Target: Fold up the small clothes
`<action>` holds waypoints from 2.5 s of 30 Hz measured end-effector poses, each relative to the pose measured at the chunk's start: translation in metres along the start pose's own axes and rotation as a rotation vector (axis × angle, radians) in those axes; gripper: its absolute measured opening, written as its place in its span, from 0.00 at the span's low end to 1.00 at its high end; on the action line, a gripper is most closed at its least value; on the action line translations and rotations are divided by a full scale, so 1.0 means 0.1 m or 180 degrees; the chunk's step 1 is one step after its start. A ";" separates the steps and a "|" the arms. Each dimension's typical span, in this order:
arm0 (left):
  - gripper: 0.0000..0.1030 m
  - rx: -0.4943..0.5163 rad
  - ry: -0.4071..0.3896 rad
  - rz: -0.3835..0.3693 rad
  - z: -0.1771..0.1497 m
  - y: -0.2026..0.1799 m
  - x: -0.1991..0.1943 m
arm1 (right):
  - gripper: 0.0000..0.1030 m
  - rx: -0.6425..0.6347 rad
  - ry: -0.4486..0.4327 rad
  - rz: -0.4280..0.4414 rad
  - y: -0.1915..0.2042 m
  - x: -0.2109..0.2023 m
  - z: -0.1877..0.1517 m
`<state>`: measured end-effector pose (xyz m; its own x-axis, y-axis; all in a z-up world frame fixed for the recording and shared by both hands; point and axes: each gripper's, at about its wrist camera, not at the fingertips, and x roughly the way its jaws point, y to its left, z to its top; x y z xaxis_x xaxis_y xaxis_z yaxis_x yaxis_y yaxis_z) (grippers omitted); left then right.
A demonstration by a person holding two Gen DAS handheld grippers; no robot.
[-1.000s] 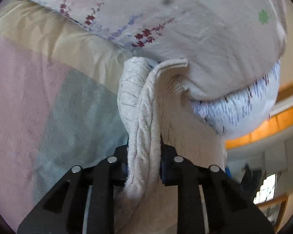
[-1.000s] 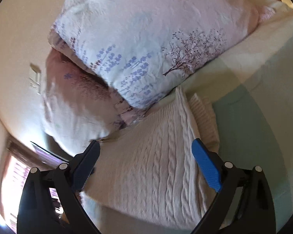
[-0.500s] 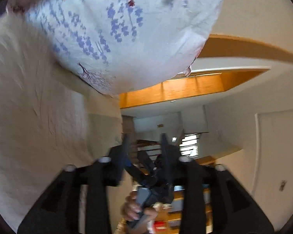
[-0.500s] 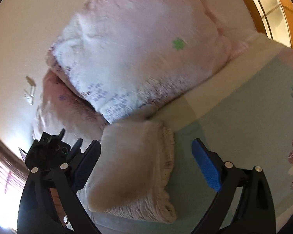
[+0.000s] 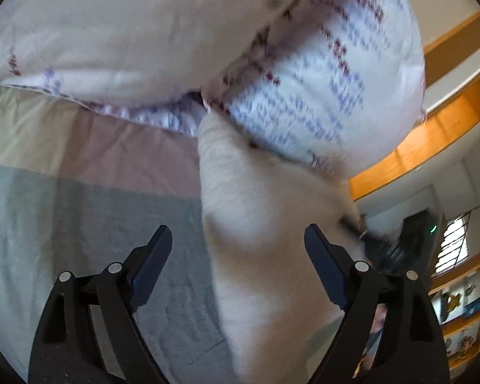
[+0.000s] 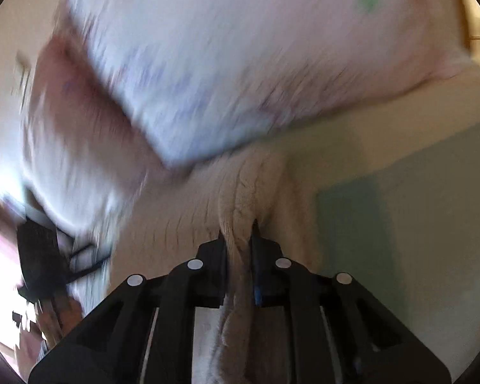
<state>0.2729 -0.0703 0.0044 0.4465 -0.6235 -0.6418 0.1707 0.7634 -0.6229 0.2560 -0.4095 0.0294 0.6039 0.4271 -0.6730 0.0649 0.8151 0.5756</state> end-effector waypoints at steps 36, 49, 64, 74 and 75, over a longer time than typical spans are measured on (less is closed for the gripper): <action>0.98 0.0817 -0.0772 0.1151 -0.72 0.16 -0.97 | 0.88 -0.0920 0.0378 0.0871 1.51 0.14 -1.26; 0.98 0.0780 -0.0275 0.1653 -1.46 0.14 -0.84 | 0.99 -0.1180 0.0048 -0.0646 1.39 0.00 -1.71; 0.98 0.1017 -0.0140 0.1996 -1.57 0.13 -0.70 | 0.99 -0.1529 0.0378 -0.1259 1.35 0.27 -2.16; 0.98 0.1020 -0.0138 0.1994 -1.57 0.13 -0.70 | 0.99 -0.1530 0.0375 -0.1265 1.37 0.28 -2.17; 0.98 0.1021 -0.0138 0.1994 -1.56 0.13 -0.69 | 0.99 -0.1529 0.0375 -0.1265 1.37 0.28 -2.17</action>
<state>0.1066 -0.0438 -0.0288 0.5787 -0.0481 -0.8141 0.1176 0.9927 0.0249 0.1090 -0.2011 -0.0116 0.5136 0.0735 -0.8548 -0.1141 0.9933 0.0169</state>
